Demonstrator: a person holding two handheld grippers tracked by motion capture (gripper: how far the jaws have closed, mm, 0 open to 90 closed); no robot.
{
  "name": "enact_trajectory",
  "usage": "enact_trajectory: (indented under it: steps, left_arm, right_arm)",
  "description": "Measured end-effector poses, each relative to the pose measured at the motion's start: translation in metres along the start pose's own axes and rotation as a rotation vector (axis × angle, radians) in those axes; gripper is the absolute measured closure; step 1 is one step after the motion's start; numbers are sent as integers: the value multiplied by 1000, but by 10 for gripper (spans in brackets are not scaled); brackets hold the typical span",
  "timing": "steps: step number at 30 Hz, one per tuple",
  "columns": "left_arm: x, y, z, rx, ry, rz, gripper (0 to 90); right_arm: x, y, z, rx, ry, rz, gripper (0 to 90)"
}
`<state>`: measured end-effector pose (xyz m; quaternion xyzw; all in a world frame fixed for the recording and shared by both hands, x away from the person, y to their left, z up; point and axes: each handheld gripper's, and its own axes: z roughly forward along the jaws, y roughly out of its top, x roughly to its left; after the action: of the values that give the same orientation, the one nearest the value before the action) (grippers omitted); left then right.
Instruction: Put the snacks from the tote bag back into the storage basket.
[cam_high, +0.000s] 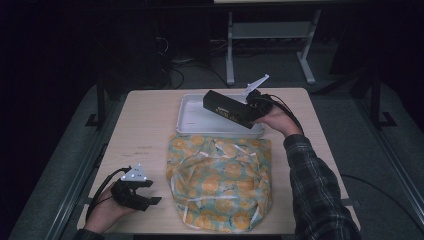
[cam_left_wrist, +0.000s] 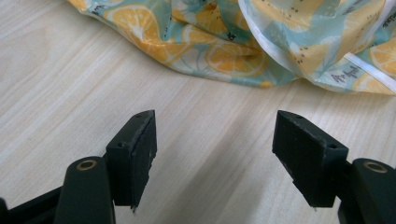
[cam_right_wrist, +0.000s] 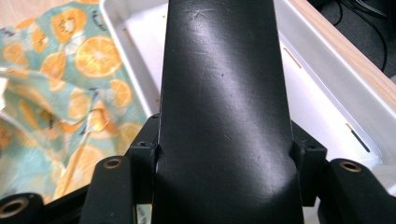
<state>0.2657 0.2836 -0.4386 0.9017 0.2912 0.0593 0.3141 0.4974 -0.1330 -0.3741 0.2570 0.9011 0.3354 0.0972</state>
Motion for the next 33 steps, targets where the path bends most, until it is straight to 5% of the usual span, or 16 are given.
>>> enact_trajectory:
  steps: [11, 23, 33]
  left_arm:
    - [0, 1, 0, -9, 2, 6, 294]
    - [2, 1, 1, -9, -2, 2, 295]
    - [3, 1, 1, -7, -10, 2, 302]
  right_arm:
    - [-12, -6, 29, 40, -35, 16, 417]
    - [-20, -15, 56, 79, 2, 35, 413]
    - [-26, -22, 61, 99, 38, 36, 385]
